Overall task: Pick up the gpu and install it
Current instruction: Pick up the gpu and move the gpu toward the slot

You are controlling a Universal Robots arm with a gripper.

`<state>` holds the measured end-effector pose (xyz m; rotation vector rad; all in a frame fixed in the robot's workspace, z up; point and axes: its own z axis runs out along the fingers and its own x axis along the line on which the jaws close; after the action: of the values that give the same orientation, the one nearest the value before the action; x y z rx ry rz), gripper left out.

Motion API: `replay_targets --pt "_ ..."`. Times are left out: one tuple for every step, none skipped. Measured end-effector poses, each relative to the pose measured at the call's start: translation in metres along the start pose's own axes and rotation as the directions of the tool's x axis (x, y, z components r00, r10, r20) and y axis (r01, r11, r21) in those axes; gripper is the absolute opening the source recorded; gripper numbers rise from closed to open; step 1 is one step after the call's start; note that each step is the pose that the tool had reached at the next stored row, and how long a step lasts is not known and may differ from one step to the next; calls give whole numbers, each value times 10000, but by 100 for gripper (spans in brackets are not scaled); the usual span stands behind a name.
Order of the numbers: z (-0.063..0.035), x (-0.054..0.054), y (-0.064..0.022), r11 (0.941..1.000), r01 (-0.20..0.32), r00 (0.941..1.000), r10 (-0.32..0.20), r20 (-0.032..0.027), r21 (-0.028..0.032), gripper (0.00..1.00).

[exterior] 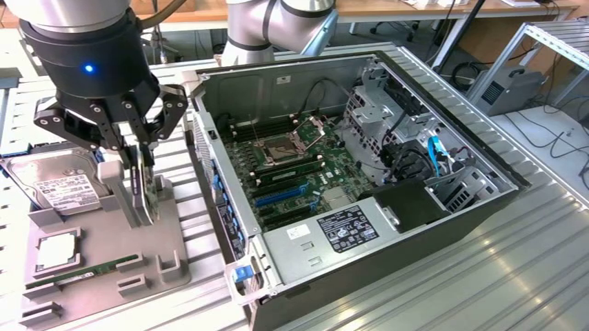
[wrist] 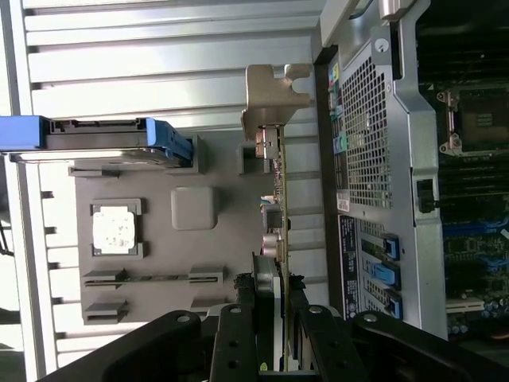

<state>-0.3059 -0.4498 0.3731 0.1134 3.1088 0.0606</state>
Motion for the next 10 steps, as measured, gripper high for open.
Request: replay_targets --pt "-3 0 0 10000 0 10000 0 0 -1 27" --pt "-6 0 0 10000 0 10000 0 0 0 27" --pt "-10 0 0 10000 0 10000 0 0 0 27" --pt "-18 -1 1 10000 0 10000 0 0 0 27" --pt "-22 -1 1 10000 0 10000 0 0 0 27" --pt "-25 -1 1 10000 0 10000 0 0 0 27" --pt "-28 -1 1 10000 0 10000 0 0 0 27" --pt "-32 -1 1 10000 0 10000 0 -1 0 27" --pt "-35 -1 1 10000 0 10000 0 0 0 27" --pt "-38 -1 1 10000 0 10000 0 0 0 27"
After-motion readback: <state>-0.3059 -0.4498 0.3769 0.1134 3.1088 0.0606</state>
